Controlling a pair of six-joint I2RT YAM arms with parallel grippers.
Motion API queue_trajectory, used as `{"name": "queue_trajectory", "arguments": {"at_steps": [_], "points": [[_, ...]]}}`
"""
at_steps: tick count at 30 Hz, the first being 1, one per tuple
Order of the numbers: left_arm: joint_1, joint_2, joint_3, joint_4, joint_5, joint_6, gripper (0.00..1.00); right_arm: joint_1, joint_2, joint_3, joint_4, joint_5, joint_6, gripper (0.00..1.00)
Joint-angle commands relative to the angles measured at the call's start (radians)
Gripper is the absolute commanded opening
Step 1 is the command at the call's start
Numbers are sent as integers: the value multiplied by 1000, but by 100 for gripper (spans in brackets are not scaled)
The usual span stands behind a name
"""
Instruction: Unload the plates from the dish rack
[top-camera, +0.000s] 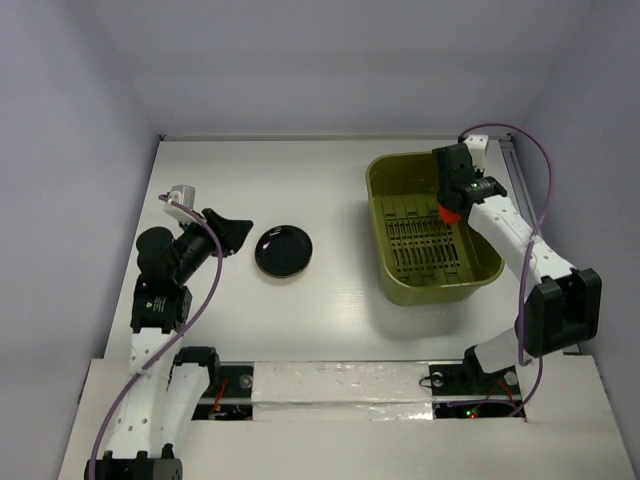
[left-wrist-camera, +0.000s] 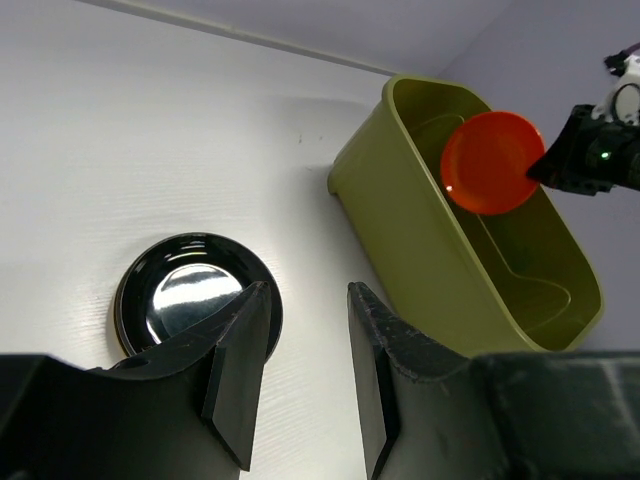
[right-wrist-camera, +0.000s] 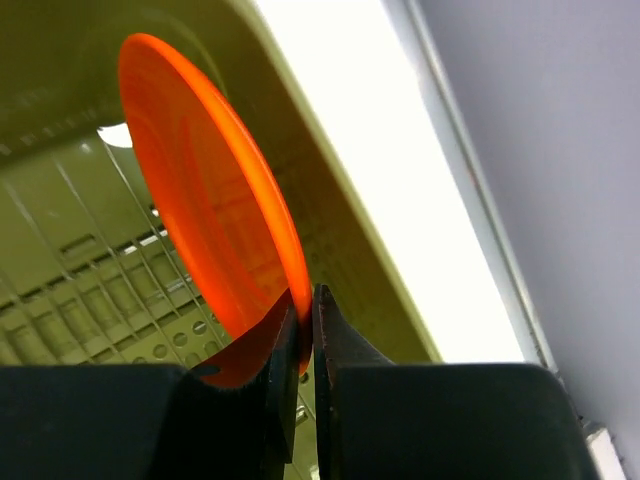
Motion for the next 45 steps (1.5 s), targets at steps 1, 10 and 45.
{"name": "queue_trajectory", "arguments": {"at_steps": [1, 10, 45], "points": [[4, -8, 11, 61, 18, -3, 34, 26, -81, 101, -28, 51, -24, 0], [4, 0, 9, 61, 10, -4, 34, 173, -285, 115, 49, -255, 19, 0], [4, 9, 7, 57, 0, 0, 35, 582, 362, 19, 658, -679, 465, 8]]}}
